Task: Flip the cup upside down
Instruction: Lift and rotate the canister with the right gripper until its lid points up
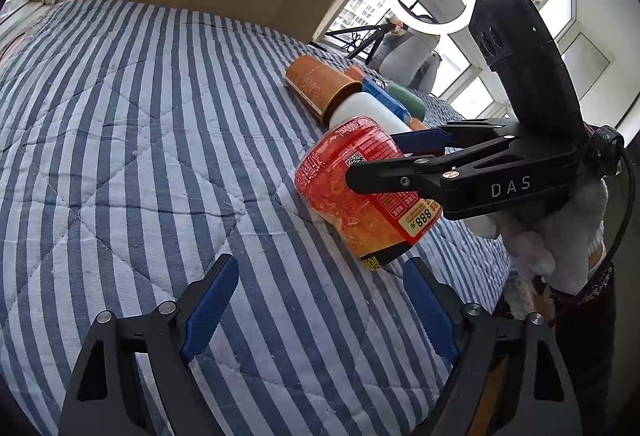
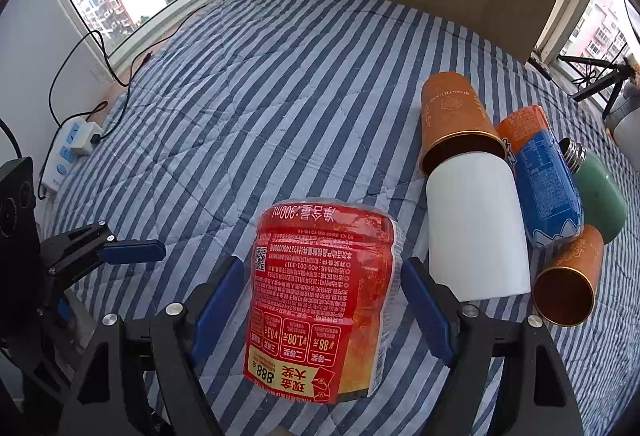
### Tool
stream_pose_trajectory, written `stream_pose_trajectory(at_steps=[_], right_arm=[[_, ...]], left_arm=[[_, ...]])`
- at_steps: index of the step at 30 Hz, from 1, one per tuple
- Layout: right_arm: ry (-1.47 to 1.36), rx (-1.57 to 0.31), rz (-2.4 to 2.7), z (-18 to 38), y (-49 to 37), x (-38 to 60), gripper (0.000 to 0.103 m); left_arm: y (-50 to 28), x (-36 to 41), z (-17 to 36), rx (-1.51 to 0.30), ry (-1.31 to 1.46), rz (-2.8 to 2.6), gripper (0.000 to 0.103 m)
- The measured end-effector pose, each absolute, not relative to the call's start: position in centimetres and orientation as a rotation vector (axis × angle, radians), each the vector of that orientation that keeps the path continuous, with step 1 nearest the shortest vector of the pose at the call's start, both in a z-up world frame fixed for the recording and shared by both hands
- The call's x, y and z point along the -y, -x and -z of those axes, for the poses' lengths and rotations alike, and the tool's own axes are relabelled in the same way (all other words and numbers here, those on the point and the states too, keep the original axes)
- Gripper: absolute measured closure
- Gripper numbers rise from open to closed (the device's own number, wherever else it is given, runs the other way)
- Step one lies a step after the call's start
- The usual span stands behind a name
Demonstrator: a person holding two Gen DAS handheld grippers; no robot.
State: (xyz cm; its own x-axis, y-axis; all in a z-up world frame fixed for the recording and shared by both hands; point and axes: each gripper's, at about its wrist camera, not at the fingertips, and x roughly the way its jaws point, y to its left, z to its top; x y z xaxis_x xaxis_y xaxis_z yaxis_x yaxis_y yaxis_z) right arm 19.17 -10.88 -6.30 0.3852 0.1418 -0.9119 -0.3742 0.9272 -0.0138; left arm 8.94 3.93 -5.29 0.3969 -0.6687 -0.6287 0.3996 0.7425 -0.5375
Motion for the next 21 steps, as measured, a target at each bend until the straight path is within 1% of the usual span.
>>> stream_pose_trajectory(at_steps=[9,14,21], right_arm=[[0.219,-1.173,-0.311,6.6,-20.4,11.3,0.026],[0.129,-1.182,-0.342,6.5,-20.7,12.7,0.027],[0.084,-1.145,-0.362,6.6,-20.3,13.6,0.028]], left_arm=[[-11.0,-1.5,4.6,-0.937,0.376,0.723,0.017],[-12.3,0.5,5.0,-0.961,0.407,0.756,0.017],[-13.2,2.7,5.4,-0.984,0.392,0.766,0.017]])
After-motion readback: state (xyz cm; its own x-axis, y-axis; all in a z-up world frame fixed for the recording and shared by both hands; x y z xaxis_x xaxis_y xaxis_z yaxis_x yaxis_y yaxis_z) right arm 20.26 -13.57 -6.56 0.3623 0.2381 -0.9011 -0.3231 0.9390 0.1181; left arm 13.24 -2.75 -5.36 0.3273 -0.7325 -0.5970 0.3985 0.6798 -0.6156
